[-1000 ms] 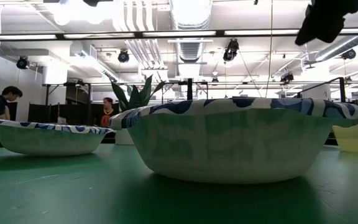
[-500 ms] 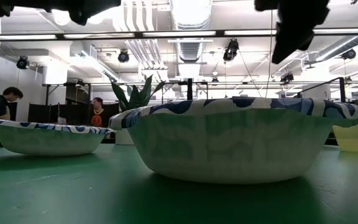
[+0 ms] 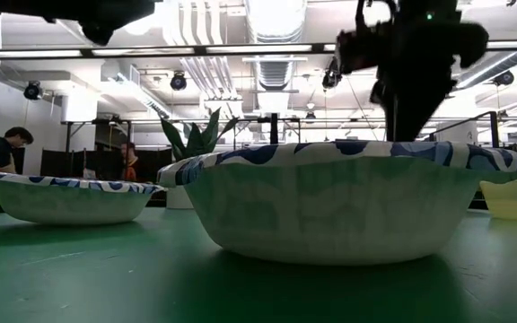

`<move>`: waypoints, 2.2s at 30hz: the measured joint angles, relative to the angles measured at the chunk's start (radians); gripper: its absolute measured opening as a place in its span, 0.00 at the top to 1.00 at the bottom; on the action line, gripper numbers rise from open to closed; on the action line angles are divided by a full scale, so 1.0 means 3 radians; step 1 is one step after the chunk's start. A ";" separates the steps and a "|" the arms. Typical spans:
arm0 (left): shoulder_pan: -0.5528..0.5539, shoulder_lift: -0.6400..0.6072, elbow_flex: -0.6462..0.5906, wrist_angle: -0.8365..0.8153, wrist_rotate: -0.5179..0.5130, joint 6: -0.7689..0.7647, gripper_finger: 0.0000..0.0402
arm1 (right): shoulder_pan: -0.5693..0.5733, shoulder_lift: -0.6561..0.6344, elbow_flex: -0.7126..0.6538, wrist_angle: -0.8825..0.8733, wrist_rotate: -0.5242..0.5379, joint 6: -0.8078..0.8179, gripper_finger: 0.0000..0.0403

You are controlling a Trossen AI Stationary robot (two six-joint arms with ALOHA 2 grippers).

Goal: Place and stack bowls onto a shelf
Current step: Stack the white patterned bowl on top of the white patterned bowl on the shelf

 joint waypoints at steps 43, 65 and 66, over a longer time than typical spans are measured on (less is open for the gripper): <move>-0.0001 -0.0272 0.0238 -0.0093 -0.0024 0.0158 0.90 | 0.0065 0.0099 0.1502 -0.0647 0.0479 -0.0158 0.97; -0.0001 -0.0403 0.0230 -0.0201 -0.0024 0.0176 0.90 | -0.1370 0.0102 0.1281 -0.0940 0.0743 -0.1512 0.97; -0.0002 -0.0404 0.0230 -0.0203 -0.0024 0.0176 0.90 | -0.1427 0.0102 0.1238 -0.0849 0.0735 -0.1554 0.97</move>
